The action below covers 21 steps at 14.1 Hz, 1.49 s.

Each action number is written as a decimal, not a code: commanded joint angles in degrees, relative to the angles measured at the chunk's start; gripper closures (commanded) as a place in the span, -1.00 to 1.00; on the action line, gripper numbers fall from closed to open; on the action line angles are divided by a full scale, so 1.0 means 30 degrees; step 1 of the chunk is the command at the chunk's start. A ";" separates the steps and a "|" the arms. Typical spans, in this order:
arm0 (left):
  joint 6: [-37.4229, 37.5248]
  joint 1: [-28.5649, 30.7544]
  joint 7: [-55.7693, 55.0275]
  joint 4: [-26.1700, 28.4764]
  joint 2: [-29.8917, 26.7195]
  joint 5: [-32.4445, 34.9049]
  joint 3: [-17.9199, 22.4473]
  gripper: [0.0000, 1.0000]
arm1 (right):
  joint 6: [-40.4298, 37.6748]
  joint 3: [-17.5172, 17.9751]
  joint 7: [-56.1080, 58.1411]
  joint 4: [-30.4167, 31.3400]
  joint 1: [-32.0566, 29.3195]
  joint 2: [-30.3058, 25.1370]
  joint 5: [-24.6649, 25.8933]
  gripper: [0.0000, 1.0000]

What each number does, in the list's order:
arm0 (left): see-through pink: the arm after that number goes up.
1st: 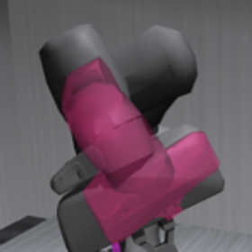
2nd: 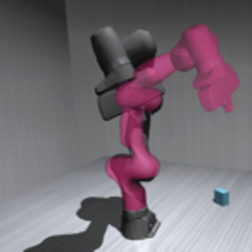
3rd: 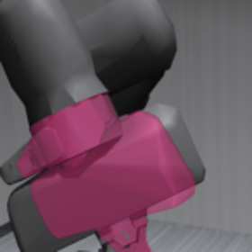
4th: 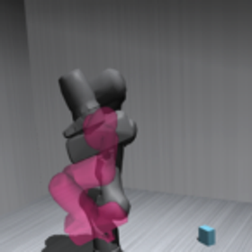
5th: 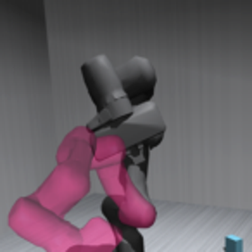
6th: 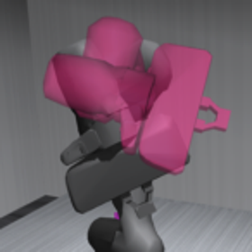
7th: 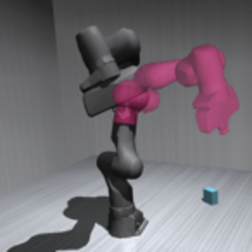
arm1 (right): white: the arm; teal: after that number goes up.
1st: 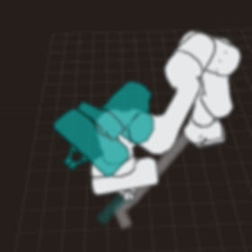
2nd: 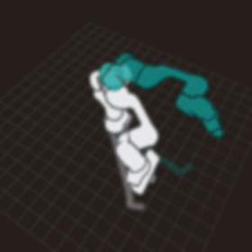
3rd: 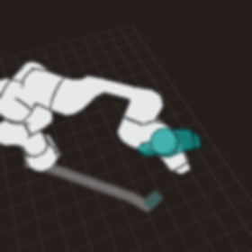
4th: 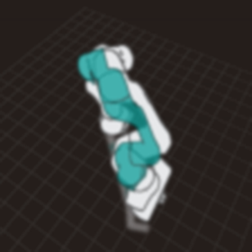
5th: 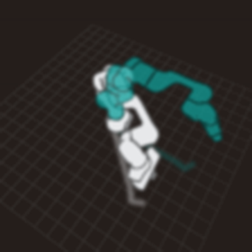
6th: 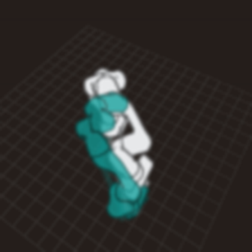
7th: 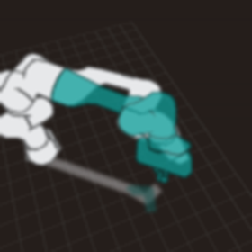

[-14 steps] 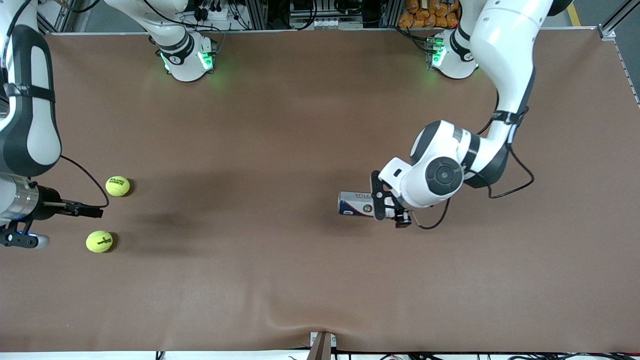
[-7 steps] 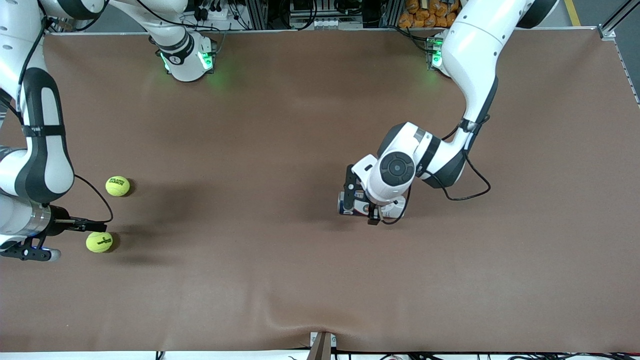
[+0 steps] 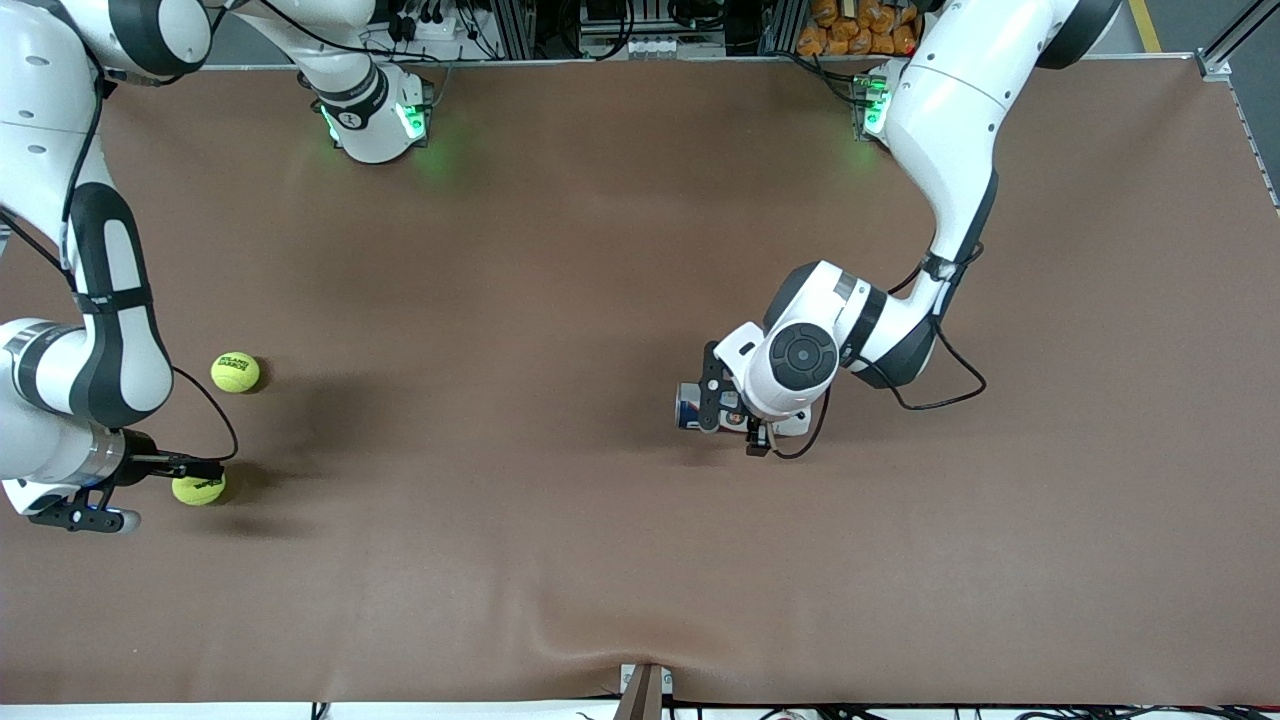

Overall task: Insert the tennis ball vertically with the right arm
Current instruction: 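Grasp the white can with the left gripper while the right gripper grasps a ball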

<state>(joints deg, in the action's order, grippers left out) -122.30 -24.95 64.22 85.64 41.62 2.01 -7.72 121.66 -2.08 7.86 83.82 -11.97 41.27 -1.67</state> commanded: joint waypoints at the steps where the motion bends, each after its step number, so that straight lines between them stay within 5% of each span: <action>1: -0.0161 -0.0093 -0.0050 -0.0189 0.0160 0.0385 0.0023 -1.00 | 0.0548 0.0226 0.1184 -0.0400 -0.0637 0.0686 -0.0059 -1.00; 17: -0.2094 -0.0151 -0.0079 -0.0013 0.1391 0.1176 0.0111 -0.99 | 0.3567 0.0225 0.3005 -0.0429 -0.1019 0.2239 -0.0001 -1.00; 19: -0.2094 -0.0151 0.0183 0.0016 0.1245 0.1206 0.0111 -0.39 | 0.3596 0.0254 0.2829 -0.0429 -0.0961 0.2239 -0.0031 -1.00; 21: -0.2094 -0.0064 0.0417 -0.0013 0.1215 0.1206 0.0082 -0.07 | 0.3567 0.0225 0.1313 -0.0429 -0.0843 0.2239 -0.0060 -1.00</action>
<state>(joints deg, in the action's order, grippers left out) -128.14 -25.09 64.40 85.47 45.84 4.49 -7.66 132.10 -1.96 15.01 83.73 -14.28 47.16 -1.73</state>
